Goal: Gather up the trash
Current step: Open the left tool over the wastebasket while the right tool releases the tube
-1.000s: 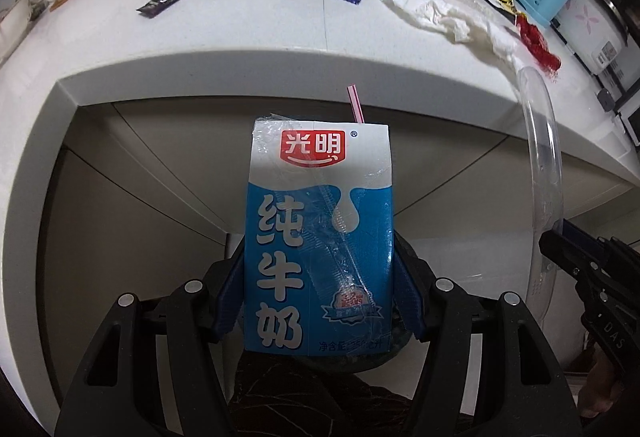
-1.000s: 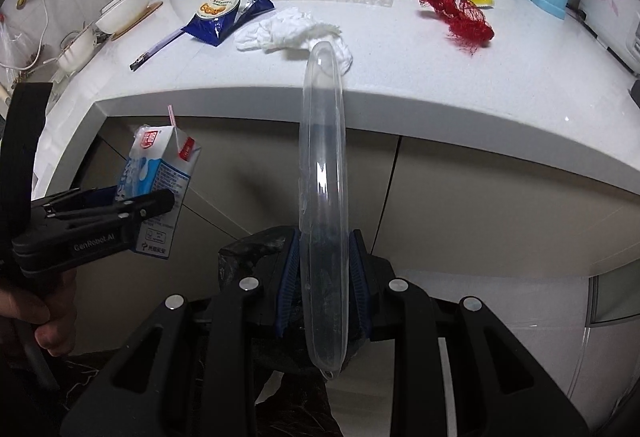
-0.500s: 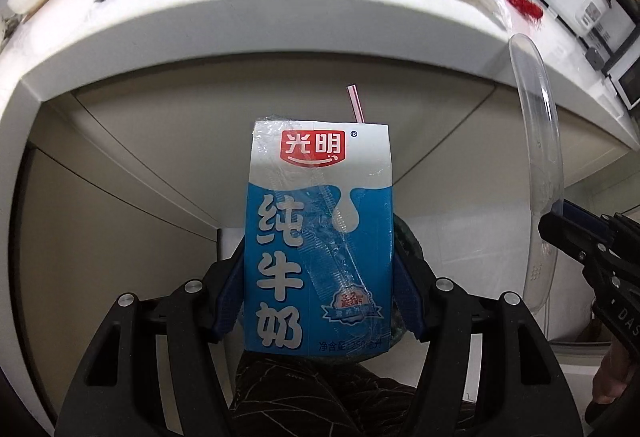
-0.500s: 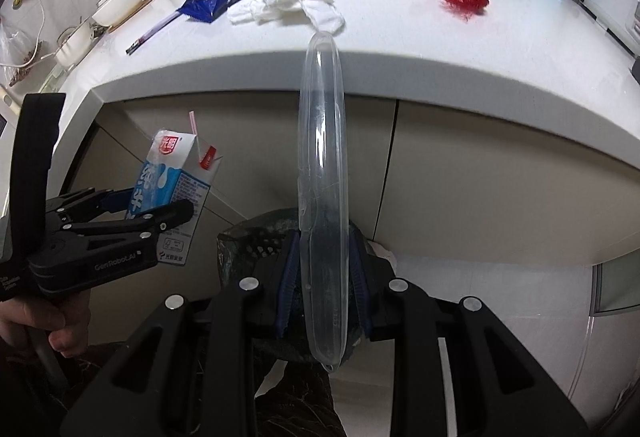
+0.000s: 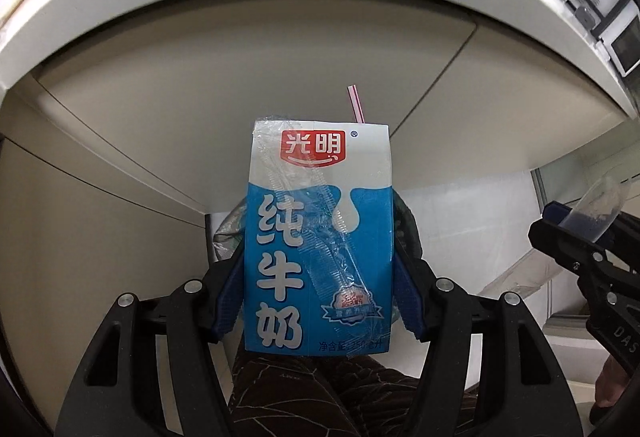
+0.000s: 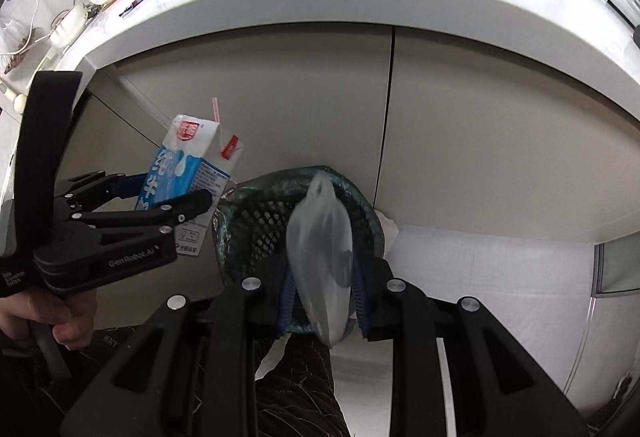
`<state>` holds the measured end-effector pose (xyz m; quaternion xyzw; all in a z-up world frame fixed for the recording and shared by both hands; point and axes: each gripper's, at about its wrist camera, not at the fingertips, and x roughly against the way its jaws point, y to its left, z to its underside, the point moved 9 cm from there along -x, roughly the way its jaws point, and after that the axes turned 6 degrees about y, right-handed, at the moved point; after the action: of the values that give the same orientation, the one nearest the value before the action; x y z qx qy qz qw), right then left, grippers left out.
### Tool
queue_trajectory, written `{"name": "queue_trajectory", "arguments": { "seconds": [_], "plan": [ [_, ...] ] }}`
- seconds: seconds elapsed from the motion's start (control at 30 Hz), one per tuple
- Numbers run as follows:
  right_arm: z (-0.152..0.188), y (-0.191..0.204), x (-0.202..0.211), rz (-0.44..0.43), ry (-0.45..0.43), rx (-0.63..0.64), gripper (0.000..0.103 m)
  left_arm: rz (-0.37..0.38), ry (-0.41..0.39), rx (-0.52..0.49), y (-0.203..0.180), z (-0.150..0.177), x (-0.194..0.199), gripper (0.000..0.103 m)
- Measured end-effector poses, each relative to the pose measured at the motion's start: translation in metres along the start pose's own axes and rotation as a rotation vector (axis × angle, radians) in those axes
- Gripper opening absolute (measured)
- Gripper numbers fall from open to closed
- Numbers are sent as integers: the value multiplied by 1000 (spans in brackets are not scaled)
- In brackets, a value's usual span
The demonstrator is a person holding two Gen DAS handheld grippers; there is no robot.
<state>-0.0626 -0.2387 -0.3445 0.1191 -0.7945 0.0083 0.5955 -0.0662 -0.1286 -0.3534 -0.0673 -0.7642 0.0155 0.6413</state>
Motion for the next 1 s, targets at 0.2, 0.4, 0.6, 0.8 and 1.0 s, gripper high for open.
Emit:
{"name": "queue_trajectory", "arguments": {
  "seconds": [0.2, 0.4, 0.6, 0.8, 1.0],
  "plan": [
    [-4, 4, -2, 0, -3, -2, 23, 0, 7, -1, 3, -1, -6, 62],
    [-6, 6, -3, 0, -13, -3, 23, 6, 17, -11, -2, 3, -10, 64],
    [-5, 7, 1, -6, -22, -4, 23, 3, -6, -2, 2, -1, 0, 81],
    [-13, 14, 1, -28, -34, 7, 23, 8, -50, 39, 18, 0, 16, 96],
    [-30, 31, -5, -54, -44, 46, 23, 8, -73, 77, 33, 8, 29, 97]
  ]
}}
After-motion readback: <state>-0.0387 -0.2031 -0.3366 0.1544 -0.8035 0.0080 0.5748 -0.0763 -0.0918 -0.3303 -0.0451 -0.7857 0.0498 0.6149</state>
